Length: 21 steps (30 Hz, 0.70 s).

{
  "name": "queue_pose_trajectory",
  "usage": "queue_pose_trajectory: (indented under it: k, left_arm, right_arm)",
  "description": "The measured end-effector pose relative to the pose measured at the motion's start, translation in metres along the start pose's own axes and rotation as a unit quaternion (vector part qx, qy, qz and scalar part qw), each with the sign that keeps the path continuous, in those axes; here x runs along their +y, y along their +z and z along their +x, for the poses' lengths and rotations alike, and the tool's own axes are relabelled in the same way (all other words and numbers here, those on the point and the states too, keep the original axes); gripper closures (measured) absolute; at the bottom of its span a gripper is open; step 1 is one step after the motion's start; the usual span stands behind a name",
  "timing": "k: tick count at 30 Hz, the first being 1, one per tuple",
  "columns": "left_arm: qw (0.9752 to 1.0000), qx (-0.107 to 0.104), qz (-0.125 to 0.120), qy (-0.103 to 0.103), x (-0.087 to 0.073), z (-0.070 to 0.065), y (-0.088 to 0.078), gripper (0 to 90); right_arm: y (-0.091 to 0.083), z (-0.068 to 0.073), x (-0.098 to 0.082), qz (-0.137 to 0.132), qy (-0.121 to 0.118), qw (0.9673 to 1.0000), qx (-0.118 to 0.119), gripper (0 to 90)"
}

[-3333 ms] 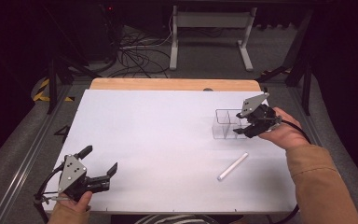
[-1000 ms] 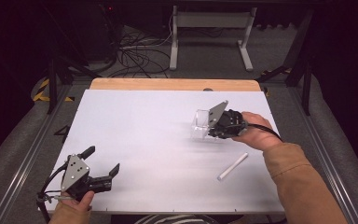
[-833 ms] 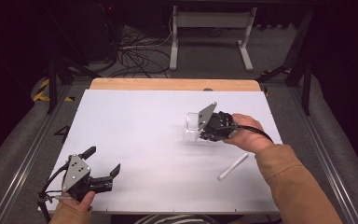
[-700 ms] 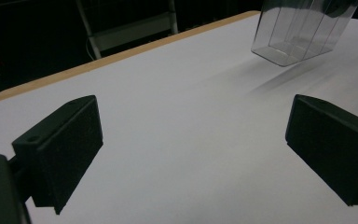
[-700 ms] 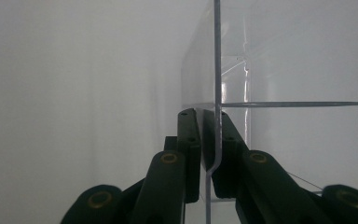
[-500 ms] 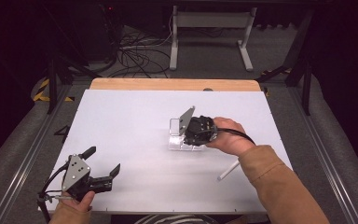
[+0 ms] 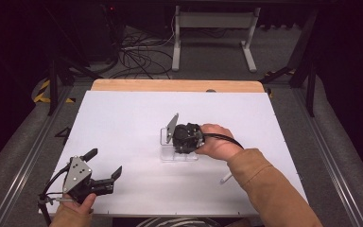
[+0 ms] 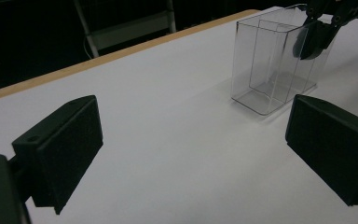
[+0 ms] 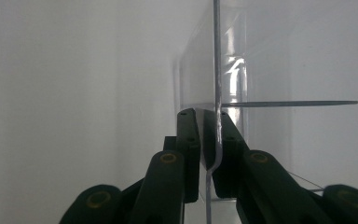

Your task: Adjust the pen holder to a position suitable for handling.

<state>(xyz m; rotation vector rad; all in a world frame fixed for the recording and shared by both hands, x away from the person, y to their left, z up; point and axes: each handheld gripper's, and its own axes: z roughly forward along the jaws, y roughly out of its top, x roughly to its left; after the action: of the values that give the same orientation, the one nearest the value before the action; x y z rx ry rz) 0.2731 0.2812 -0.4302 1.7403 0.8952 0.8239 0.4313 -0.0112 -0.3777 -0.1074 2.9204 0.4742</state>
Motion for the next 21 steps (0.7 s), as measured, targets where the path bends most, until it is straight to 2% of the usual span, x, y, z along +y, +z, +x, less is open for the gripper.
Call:
queue_pose_trajectory:
  k: [4,9,15,19,21]
  left_arm:
    - [1.0,0.0,0.001,0.004,0.0004,-0.0008,0.0004,4.6]
    - [1.0,0.0,0.001,0.002,0.0,0.0001,0.0003,4.6]
    - [1.0,0.0,0.001,0.003,0.0003,-0.0006,0.0002,4.6]
    - [1.0,-0.001,0.001,0.003,0.0002,-0.0006,0.0005,4.7]
    - [1.0,-0.001,0.001,0.002,0.0001,-0.0006,0.0006,4.6]
  right_arm:
    - [0.0036,-0.0008,0.0024,-0.002,0.003,1.0,0.001,83.8]
    - [0.0046,0.0003,0.0032,0.004,-0.012,0.9999,0.006,84.0]
    - [0.006,0.0012,0.0045,0.004,-0.003,1.0,0.002,84.0]
    - [0.006,-0.0005,0.0045,0.002,-0.005,1.0,0.003,84.0]
    - [0.0061,-0.0005,0.0049,0.001,0.002,1.0,0.003,83.9]
